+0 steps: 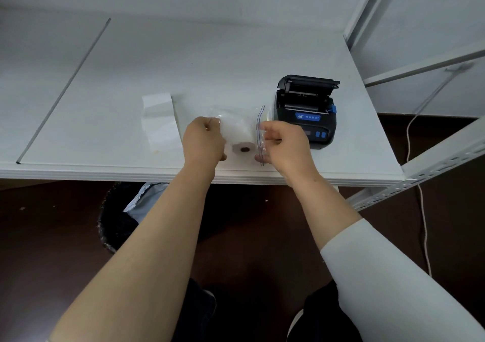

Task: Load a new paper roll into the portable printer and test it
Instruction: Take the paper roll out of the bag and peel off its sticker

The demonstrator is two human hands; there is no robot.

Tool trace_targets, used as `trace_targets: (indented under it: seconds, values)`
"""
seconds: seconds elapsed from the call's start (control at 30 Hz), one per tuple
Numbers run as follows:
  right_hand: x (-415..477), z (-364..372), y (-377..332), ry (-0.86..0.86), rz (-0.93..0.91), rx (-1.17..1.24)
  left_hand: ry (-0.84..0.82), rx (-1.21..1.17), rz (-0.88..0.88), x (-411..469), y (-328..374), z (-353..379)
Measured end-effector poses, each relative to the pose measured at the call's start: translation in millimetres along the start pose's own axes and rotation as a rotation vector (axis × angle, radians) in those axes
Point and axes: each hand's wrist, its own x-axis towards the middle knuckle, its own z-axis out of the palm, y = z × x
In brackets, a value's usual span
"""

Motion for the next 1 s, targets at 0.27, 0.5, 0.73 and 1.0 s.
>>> trace_targets:
  seconds: [0.27,0.5,0.73,1.0]
  values:
    - [0.8,3.3,-1.5,-0.034,-0.045,-0.223,-0.067,-0.205,-0.1,5.0,-1.7,0.3]
    - [2.9,9.2,0.5,-0.025,-0.085,-0.316,-0.069,-0.247,-0.176,3.9,-3.6,2.9]
    - [1.1,10.5,-3.9,0.003,-0.079,-0.252,-0.078,-0.327,-0.23,3.1,-1.5,-0.5]
    - [1.2,-2.4,-15.1,0.13,-0.035,0.059,0.112,-0.46,-0.158,9.3,-0.1,-3.5]
